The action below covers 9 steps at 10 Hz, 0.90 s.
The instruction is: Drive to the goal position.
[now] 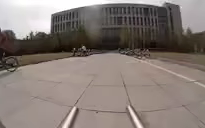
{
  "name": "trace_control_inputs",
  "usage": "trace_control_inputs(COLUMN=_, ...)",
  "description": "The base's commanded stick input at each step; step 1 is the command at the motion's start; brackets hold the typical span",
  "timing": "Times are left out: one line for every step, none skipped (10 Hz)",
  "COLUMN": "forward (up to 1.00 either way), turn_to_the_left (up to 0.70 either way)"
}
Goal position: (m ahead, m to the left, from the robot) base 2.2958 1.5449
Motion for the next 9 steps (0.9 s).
trace_control_inputs(forward=0.00, turn_to_the_left=0.00)
trace_control_inputs(forward=0.00, turn_to_the_left=-0.70)
trace_control_inputs(forward=0.00, turn_to_the_left=-0.70)
trace_control_inputs(forward=0.00, turn_to_the_left=-0.70)
trace_control_inputs(forward=0.00, turn_to_the_left=-0.70)
trace_control_inputs(forward=0.00, turn_to_the_left=-0.70)
trace_control_inputs(forward=0.00, turn_to_the_left=-0.70)
trace_control_inputs(forward=0.00, turn_to_the_left=-0.70)
trace_control_inputs(forward=0.00, turn_to_the_left=-0.70)
